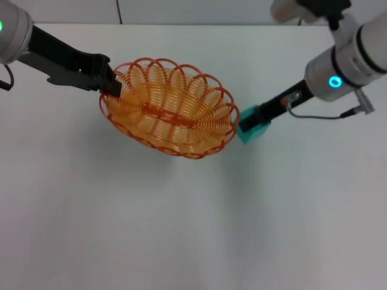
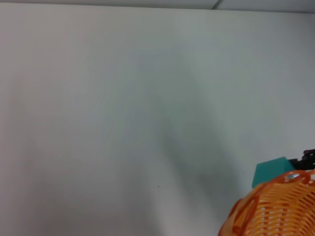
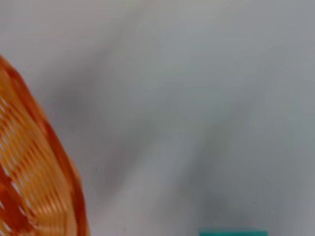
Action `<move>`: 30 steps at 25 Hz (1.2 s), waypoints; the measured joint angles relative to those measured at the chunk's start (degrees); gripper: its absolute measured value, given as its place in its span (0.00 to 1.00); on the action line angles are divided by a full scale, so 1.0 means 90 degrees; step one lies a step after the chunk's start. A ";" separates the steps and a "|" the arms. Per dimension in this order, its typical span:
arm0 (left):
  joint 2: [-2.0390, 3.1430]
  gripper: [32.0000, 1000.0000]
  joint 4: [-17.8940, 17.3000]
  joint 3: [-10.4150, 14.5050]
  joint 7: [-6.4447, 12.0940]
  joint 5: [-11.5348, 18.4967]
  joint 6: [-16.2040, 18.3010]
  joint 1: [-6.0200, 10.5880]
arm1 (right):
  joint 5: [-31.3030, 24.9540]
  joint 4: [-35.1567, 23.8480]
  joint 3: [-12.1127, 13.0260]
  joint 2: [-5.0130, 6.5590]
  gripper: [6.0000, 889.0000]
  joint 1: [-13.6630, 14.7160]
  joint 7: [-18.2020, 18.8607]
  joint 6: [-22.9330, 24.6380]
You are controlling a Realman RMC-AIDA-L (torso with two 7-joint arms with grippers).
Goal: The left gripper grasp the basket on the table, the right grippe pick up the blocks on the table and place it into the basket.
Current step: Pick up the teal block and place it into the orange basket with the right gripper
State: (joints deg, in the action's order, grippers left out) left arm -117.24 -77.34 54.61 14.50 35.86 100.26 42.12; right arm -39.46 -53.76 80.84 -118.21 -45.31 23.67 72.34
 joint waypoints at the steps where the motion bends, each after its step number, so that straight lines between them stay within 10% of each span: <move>1: 0.0000 0.04 0.0000 -0.0003 0.0003 0.0000 0.0001 0.0000 | 0.0006 -0.0334 -0.0018 0.0004 0.59 0.0109 -0.0072 0.0090; 19: 0.0010 0.04 0.0000 -0.0004 0.0019 -0.0031 -0.0008 -0.0029 | 0.0372 -0.4466 -0.0502 0.0066 0.61 0.0734 -0.0372 0.1213; 30: 0.0010 0.04 0.0006 -0.0004 0.0009 -0.0030 -0.0013 0.0008 | -0.0138 -0.5396 0.0250 0.0043 0.62 0.0645 -0.0125 0.1712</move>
State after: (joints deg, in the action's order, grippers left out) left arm -117.16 -77.28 54.58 14.59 35.59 100.14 42.19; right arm -40.70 -102.33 83.09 -117.82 -39.51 22.55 87.75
